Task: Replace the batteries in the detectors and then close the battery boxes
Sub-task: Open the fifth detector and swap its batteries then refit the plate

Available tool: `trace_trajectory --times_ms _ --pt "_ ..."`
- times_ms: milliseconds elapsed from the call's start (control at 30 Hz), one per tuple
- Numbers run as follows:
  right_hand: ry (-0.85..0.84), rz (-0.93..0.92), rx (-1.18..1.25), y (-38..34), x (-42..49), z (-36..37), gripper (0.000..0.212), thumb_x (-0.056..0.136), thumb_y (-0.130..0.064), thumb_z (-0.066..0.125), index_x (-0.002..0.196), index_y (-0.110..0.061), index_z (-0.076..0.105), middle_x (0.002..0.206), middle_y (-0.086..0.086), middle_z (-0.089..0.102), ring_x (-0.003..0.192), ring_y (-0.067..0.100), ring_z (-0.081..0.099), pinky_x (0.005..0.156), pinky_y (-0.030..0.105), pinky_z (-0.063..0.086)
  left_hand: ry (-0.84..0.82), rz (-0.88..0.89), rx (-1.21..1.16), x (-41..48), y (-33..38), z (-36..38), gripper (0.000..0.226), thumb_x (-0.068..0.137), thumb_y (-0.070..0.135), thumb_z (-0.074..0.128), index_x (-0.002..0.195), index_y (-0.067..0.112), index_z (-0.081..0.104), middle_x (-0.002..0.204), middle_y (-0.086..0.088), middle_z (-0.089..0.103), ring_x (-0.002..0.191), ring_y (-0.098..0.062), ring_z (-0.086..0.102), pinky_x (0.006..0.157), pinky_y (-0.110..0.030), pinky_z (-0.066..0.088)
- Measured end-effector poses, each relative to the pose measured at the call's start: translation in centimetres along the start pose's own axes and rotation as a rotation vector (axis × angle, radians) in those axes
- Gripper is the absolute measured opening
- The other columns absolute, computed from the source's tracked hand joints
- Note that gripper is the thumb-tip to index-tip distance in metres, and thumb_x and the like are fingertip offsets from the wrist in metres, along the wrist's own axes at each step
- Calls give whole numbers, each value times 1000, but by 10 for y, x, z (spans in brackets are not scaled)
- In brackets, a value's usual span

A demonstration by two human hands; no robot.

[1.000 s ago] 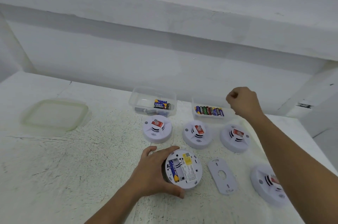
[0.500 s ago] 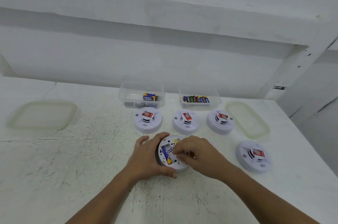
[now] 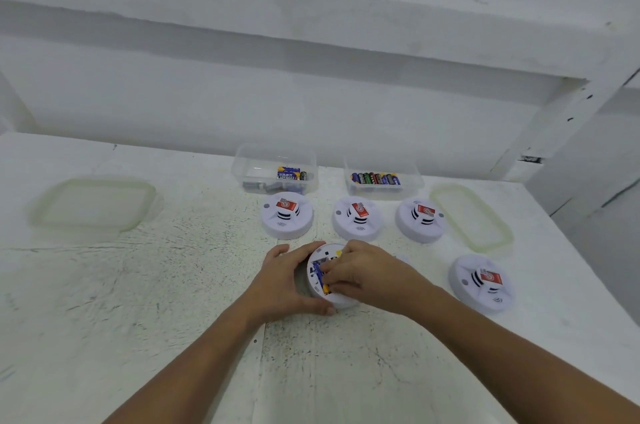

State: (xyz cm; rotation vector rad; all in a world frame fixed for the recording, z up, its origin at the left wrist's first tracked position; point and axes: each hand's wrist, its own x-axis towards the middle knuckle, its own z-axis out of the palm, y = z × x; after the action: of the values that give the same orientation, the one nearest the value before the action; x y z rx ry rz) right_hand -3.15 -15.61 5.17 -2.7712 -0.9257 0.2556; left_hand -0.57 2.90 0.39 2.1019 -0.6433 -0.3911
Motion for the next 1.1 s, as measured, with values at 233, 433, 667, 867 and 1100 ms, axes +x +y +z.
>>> trace_trajectory --times_ms 233,433,667,867,1100 --pt "-93 -105 -213 -2 10 -7 22 89 -16 51 89 -7 71 91 6 72 85 24 61 68 35 50 15 17 9 2 -4 1 102 36 69 69 128 45 34 114 40 42 104 42 10 108 -22 12" --pt "-56 -184 -196 4 12 -1 32 82 -19 42 73 -6 70 76 7 71 71 25 65 72 33 53 12 16 13 4 -8 1 104 36 70 68 131 42 35 112 41 40 103 43 9 107 -22 13" --pt "75 -137 -90 8 6 5 23 74 -16 46 78 -9 67 75 5 68 71 23 62 59 32 52 15 20 2 8 -19 4 98 44 53 89 129 45 40 116 41 47 110 38 15 109 -21 11" --pt "113 55 177 4 -5 4 27 84 -35 58 88 -12 69 88 6 69 89 20 59 75 31 47 42 -11 -5 10 -23 7 90 42 57 88 120 56 44 113 38 56 120 11 37 115 -31 18" --pt "145 213 158 4 -8 4 14 88 -14 56 96 -18 67 86 -9 60 84 6 48 75 22 43 52 -62 6 9 -25 7 100 35 63 85 123 57 39 120 37 49 127 -17 29 111 -34 28"
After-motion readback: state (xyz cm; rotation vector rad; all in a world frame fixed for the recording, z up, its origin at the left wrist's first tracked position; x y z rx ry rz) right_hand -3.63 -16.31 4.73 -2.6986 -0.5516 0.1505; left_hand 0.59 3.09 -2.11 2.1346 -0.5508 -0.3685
